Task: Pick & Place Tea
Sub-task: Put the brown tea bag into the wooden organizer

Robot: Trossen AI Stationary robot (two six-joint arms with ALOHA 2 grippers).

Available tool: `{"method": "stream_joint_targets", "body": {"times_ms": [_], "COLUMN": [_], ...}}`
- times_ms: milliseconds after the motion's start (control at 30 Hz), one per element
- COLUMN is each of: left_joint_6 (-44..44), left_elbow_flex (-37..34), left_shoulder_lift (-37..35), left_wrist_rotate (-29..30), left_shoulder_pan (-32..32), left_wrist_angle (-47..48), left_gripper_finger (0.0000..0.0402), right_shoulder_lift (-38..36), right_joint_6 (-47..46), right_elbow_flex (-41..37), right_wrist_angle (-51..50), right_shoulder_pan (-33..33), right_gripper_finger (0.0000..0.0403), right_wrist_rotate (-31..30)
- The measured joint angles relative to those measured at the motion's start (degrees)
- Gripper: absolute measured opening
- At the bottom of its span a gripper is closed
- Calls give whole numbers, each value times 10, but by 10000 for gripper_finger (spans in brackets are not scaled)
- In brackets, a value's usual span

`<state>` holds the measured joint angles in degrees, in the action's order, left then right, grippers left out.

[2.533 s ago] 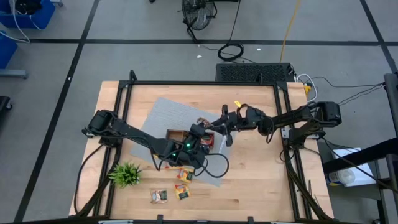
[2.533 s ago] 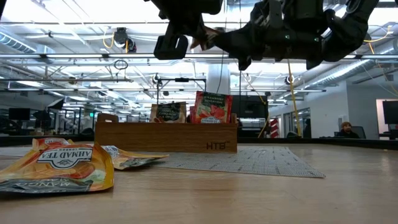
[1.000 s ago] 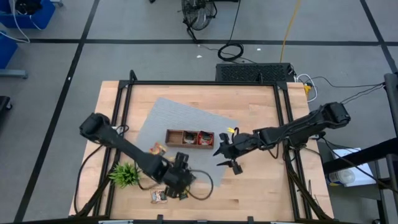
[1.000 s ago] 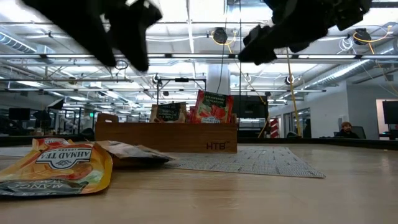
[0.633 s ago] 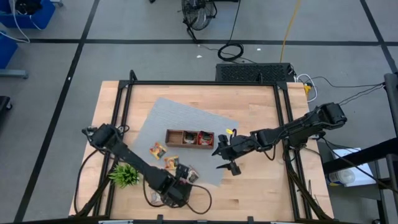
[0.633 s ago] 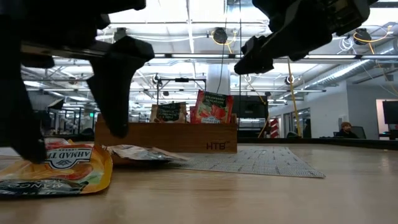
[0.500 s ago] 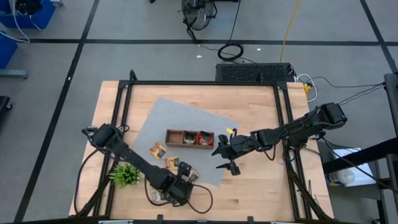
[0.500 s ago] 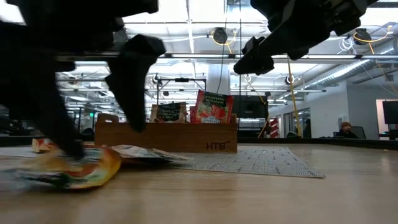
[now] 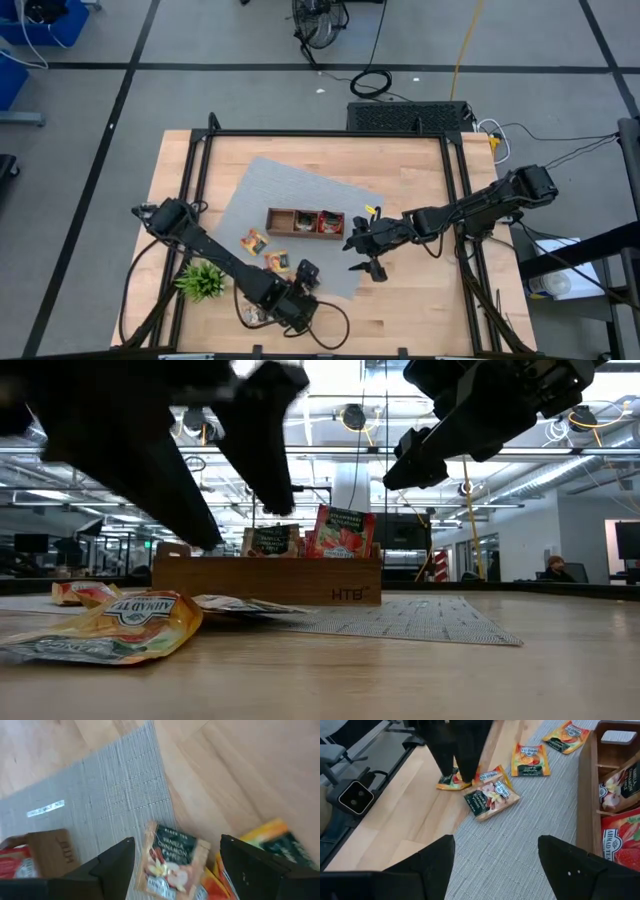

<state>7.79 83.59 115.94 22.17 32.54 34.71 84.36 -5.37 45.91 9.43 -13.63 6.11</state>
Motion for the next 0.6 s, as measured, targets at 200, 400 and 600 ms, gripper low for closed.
{"method": "stream_joint_targets", "body": {"times_ms": [200,400,600], "left_joint_6": [29,37,4], "left_elbow_flex": [0,0,0], "left_shoulder_lift": [39,50,50], "left_wrist_rotate": [12,49,39], "left_shoulder_pan": [-6,5,6], "left_wrist_angle": [-37,-49,-35], "left_gripper_finger": [285,285,285], "right_shoulder_lift": [0,0,0], "right_joint_6": [3,-2,0], "right_elbow_flex": [0,0,0], "right_wrist_angle": [-4,-7,-7], "right_shoulder_pan": [0,0,0], "right_gripper_finger": [264,263,263], "right_wrist_rotate": [0,2,2]}}
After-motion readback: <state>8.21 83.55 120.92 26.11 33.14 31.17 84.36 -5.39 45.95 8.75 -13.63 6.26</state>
